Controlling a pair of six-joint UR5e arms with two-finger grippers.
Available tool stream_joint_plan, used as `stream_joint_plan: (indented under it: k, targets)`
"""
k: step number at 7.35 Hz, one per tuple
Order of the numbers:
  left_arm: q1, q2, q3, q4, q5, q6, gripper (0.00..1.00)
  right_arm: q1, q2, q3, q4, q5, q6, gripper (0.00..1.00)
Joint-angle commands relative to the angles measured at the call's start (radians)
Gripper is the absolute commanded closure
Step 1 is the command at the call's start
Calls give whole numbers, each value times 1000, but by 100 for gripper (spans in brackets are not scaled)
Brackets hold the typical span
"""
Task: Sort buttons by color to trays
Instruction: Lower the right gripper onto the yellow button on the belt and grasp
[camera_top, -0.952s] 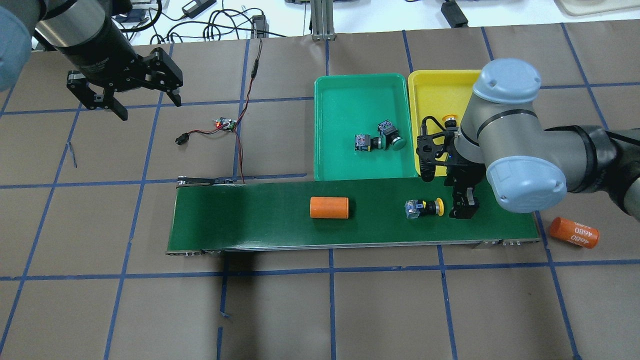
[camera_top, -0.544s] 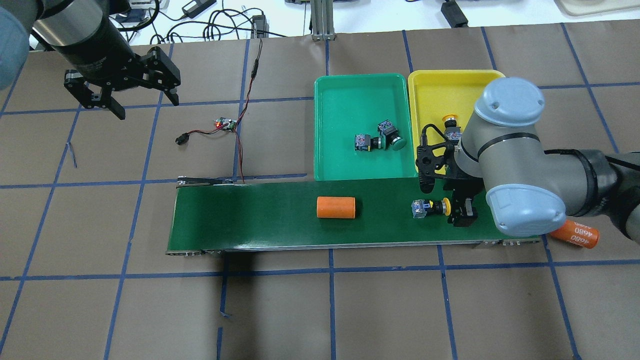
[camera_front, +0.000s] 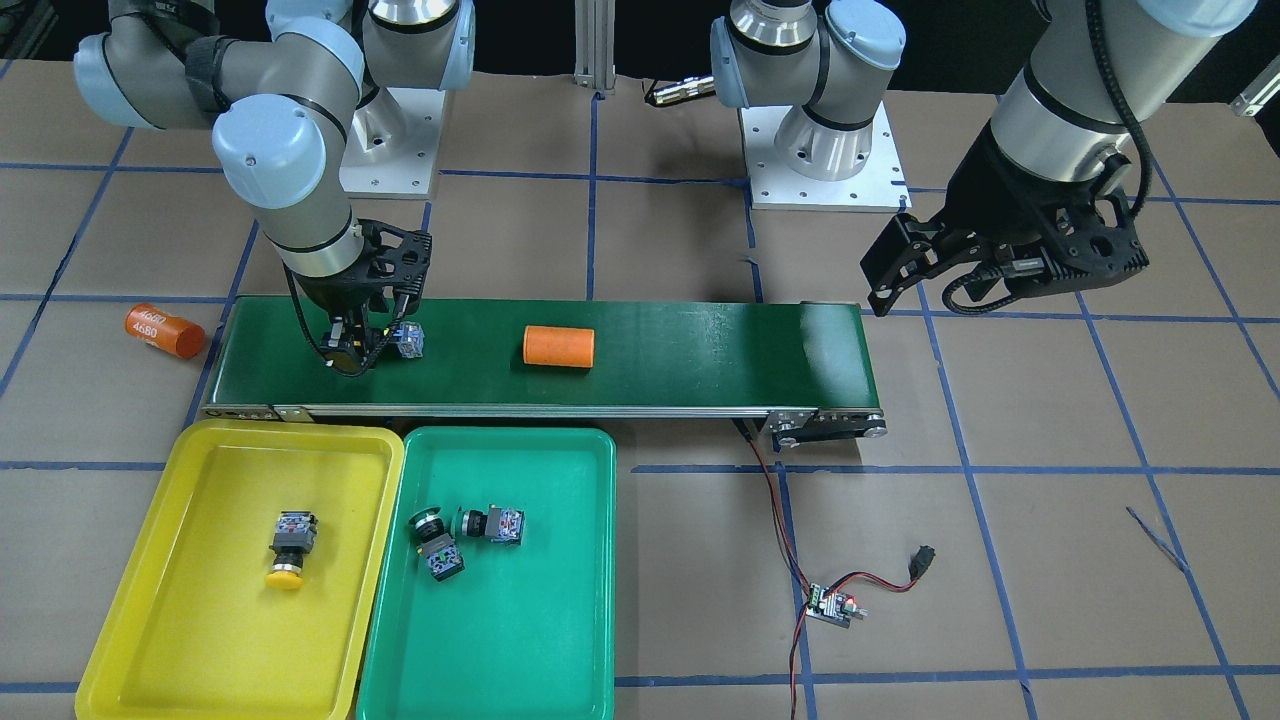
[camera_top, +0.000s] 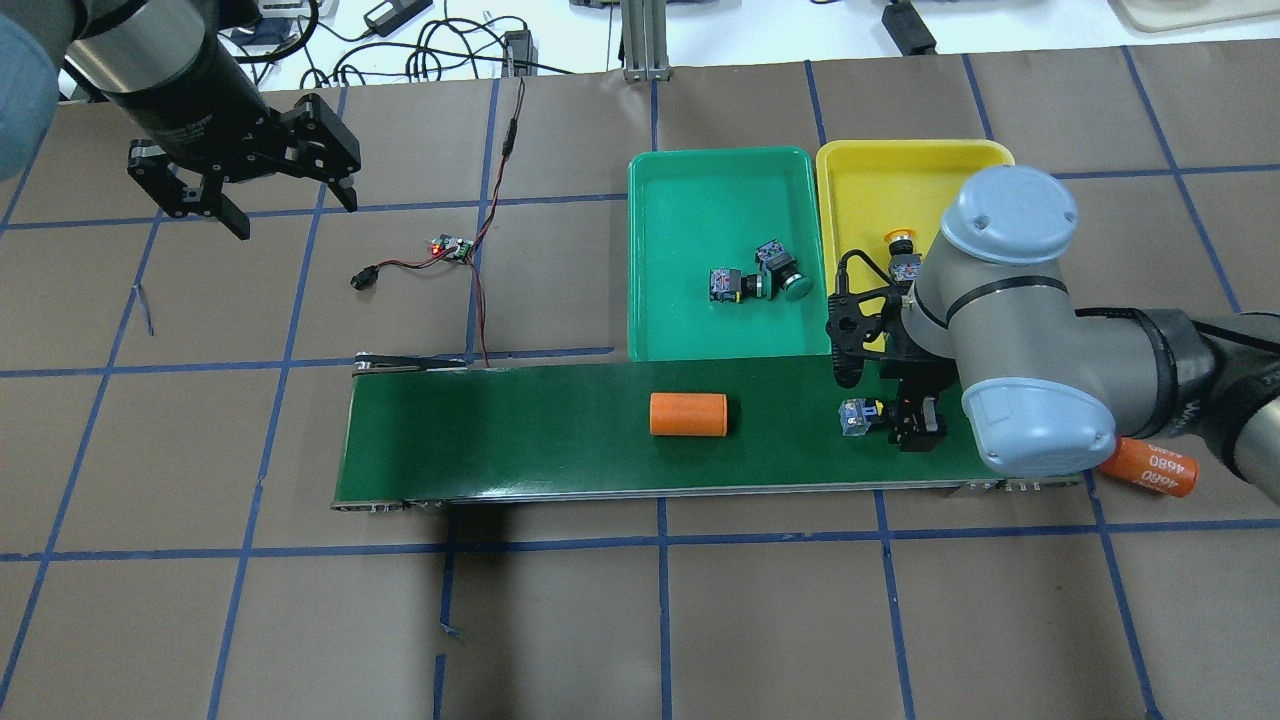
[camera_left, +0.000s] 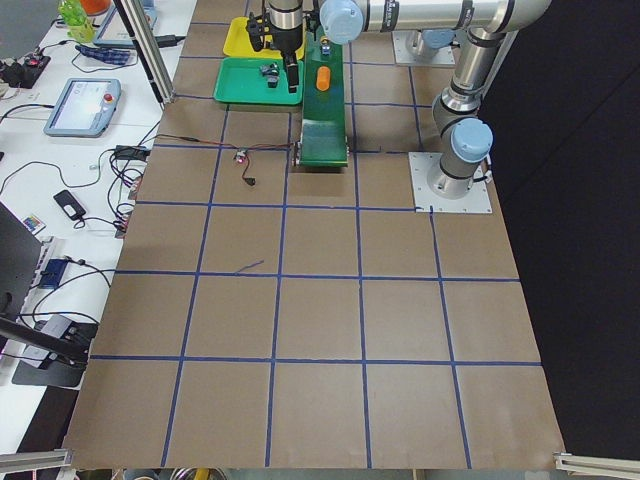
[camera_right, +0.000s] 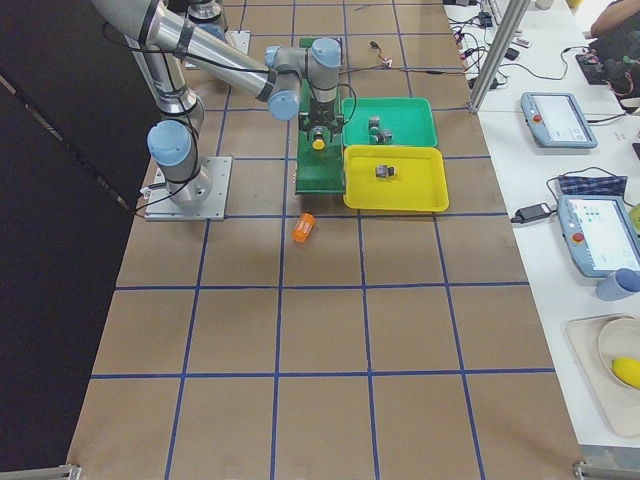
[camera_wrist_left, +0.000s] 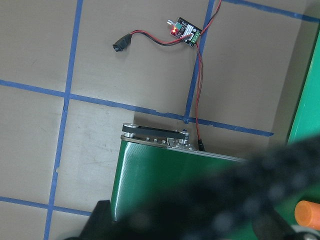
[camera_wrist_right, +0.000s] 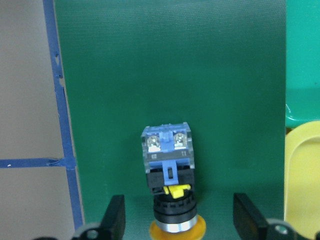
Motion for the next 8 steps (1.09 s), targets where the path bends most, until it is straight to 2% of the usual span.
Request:
stream_joint_plan:
  k: [1, 2, 3, 4, 5, 6, 8]
  targets:
    - [0, 0, 0, 0, 0, 0, 0, 0, 1, 13, -2, 3, 1, 21]
    - [0, -2, 0, 0, 0, 0, 0, 0, 1, 21, -2, 5, 0, 23]
    - [0, -2, 0, 0, 0, 0, 0, -6, -2, 21, -6, -4, -8, 54]
    - [0, -2, 0, 0, -2, -2, 0, -6, -4, 21, -6, 8, -12, 69]
    - [0, -3, 0, 2, -3, -2, 0, -4, -1, 23, -5, 11, -11, 75]
    - [0, -3, 0, 0, -2, -2, 0, -10, 4, 14, -6, 10, -17, 76]
    - [0, -3, 0, 0, -2, -2, 0, -17, 25, -87, -9, 7, -26, 75]
